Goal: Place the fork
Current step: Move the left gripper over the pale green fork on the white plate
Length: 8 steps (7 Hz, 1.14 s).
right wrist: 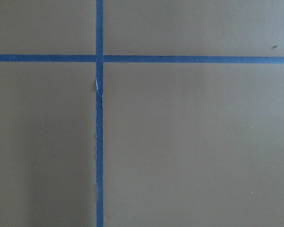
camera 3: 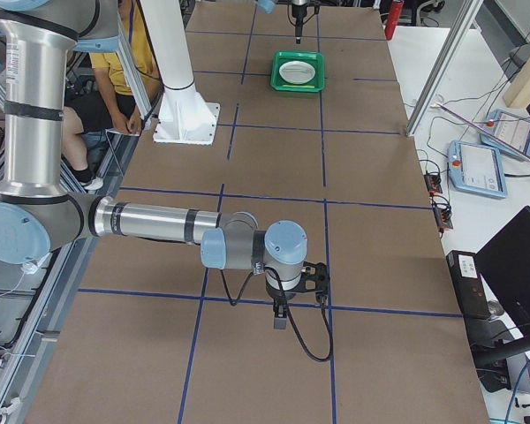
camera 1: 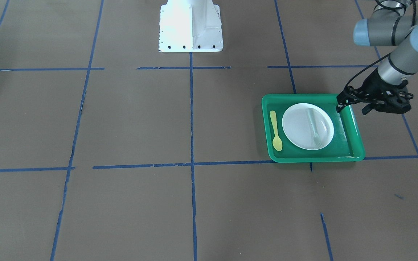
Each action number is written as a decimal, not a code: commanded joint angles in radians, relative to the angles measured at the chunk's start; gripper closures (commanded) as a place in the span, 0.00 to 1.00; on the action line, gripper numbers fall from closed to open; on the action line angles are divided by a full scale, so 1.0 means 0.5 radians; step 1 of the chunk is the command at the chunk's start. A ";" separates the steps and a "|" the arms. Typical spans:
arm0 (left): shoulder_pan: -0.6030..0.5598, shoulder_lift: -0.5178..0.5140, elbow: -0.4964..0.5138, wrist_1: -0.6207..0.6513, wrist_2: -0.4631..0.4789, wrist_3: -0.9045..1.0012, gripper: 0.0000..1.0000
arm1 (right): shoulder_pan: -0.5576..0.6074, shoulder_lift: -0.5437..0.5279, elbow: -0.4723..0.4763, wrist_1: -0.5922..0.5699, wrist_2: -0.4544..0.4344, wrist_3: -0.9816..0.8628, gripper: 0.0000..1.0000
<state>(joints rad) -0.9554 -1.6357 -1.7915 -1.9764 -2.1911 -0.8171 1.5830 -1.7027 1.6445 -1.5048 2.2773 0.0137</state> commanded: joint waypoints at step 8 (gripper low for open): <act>0.318 -0.164 0.183 -0.014 0.167 -0.286 0.43 | 0.000 0.000 0.000 0.000 -0.002 0.000 0.00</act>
<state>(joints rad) -0.8015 -1.7063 -1.7110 -1.9834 -2.1078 -0.9579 1.5830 -1.7027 1.6444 -1.5048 2.2772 0.0138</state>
